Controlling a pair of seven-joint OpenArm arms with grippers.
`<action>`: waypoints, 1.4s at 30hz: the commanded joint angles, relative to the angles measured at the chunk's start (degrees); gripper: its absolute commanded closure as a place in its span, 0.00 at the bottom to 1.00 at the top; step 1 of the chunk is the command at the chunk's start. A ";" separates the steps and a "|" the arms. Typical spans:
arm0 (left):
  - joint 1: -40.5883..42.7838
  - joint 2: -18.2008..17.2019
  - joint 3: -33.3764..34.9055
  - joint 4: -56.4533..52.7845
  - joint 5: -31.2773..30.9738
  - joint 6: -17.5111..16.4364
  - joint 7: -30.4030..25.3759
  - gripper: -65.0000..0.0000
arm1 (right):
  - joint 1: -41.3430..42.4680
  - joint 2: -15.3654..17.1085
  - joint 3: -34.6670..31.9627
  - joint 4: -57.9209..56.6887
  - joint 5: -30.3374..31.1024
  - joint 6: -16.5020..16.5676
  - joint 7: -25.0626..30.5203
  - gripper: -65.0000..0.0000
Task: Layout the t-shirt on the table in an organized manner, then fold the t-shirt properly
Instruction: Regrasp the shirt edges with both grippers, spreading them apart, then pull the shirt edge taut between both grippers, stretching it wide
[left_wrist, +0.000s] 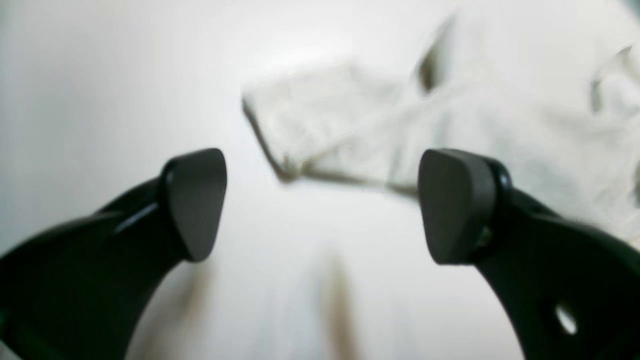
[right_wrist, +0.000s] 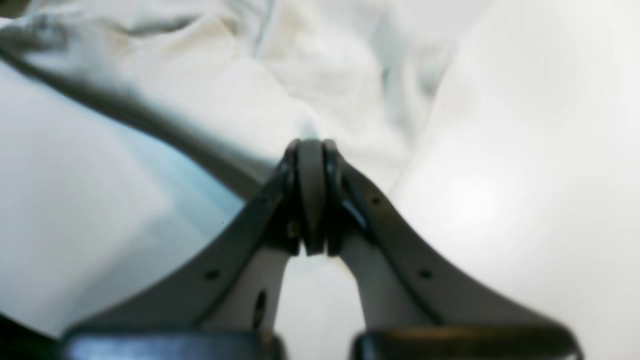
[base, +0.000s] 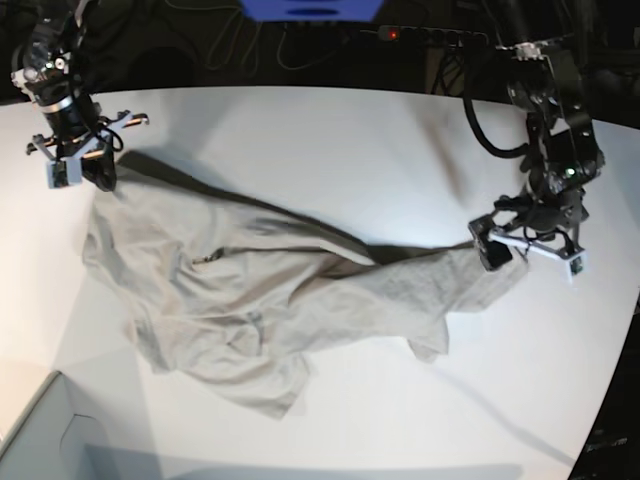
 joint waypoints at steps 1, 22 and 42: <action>-0.58 -0.36 -0.06 -0.41 -0.30 0.01 -1.20 0.10 | 0.05 1.08 0.36 0.45 1.24 -0.01 2.13 1.00; -13.42 0.08 -3.75 -25.90 -0.30 0.10 -7.44 0.11 | -0.47 1.08 0.63 -0.34 1.15 -0.01 1.87 1.00; -20.45 5.18 -5.24 -8.85 -2.15 0.36 -6.65 1.00 | 0.05 1.43 0.63 -4.38 1.06 -0.01 1.87 1.00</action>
